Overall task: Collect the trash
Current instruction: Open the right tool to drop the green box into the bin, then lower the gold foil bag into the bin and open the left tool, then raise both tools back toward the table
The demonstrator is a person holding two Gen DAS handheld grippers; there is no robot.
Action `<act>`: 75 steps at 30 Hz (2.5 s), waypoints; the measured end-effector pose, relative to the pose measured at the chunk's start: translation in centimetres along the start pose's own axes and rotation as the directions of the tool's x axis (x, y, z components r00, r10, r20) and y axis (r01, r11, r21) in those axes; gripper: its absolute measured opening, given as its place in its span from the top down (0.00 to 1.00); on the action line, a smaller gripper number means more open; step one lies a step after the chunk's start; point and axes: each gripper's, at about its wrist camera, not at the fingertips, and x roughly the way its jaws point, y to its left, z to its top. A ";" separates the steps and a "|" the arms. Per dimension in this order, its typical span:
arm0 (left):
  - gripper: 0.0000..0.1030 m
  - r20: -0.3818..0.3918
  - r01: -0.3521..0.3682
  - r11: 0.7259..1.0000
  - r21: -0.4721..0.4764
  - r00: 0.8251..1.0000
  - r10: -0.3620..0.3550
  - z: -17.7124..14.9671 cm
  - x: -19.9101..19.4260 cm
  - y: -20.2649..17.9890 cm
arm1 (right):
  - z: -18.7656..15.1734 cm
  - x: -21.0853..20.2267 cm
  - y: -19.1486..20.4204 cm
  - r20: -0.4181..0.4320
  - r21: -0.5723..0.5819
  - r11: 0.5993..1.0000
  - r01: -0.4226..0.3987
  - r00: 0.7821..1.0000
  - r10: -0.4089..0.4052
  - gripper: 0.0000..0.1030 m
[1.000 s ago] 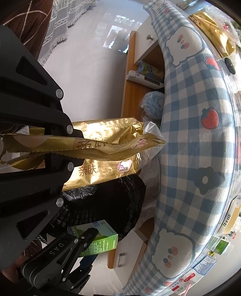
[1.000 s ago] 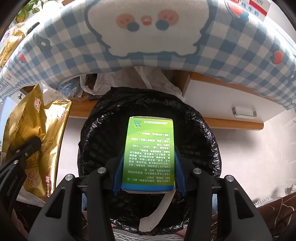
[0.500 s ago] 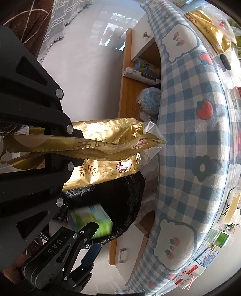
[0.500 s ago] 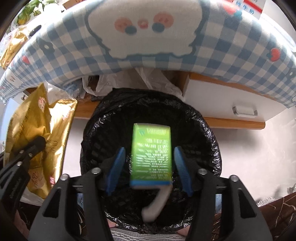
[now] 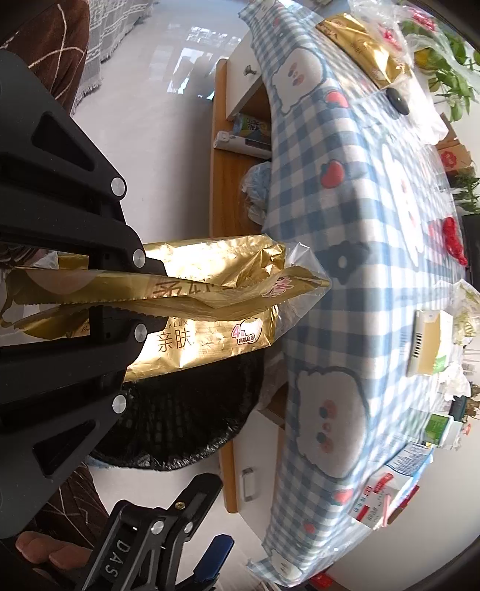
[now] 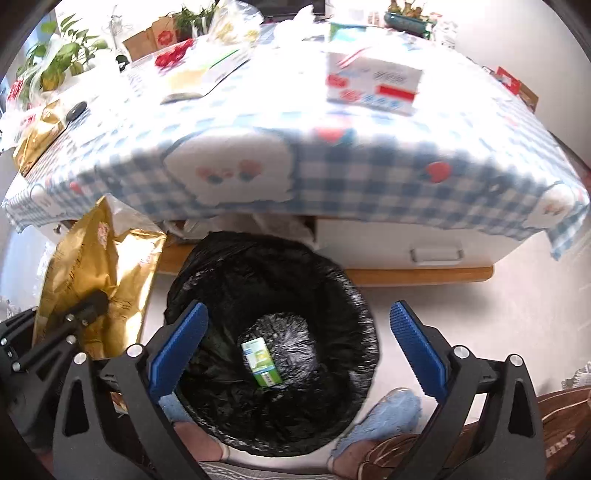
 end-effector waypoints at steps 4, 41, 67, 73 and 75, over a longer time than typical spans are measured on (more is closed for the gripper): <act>0.99 0.002 0.010 1.000 0.018 1.000 -0.010 0.7 -0.4 -1.6 | 0.5 -0.9 -1.7 0.011 -0.008 0.999 0.035 0.999 -0.035 0.08; 0.97 -0.137 0.103 0.992 0.078 0.986 -0.092 -0.6 9.9 -7.9 | -0.5 3.9 -8.7 -0.076 0.124 0.990 0.065 0.996 -0.056 0.08; 0.12 0.084 0.087 0.996 0.009 0.993 -0.088 1.8 1.4 -5.7 | 0.9 -1.7 -7.6 0.077 0.090 0.995 0.046 0.996 -0.053 0.08; 0.06 0.133 0.093 0.996 0.014 0.987 -0.094 2.1 -1.4 -5.3 | 1.2 -3.8 -7.5 0.118 0.097 0.994 0.047 0.991 -0.058 0.08; 0.06 0.144 0.089 0.996 0.011 0.986 -0.090 2.2 -2.1 -5.1 | 1.2 -4.6 -7.6 0.128 0.099 0.994 0.048 0.990 -0.061 0.08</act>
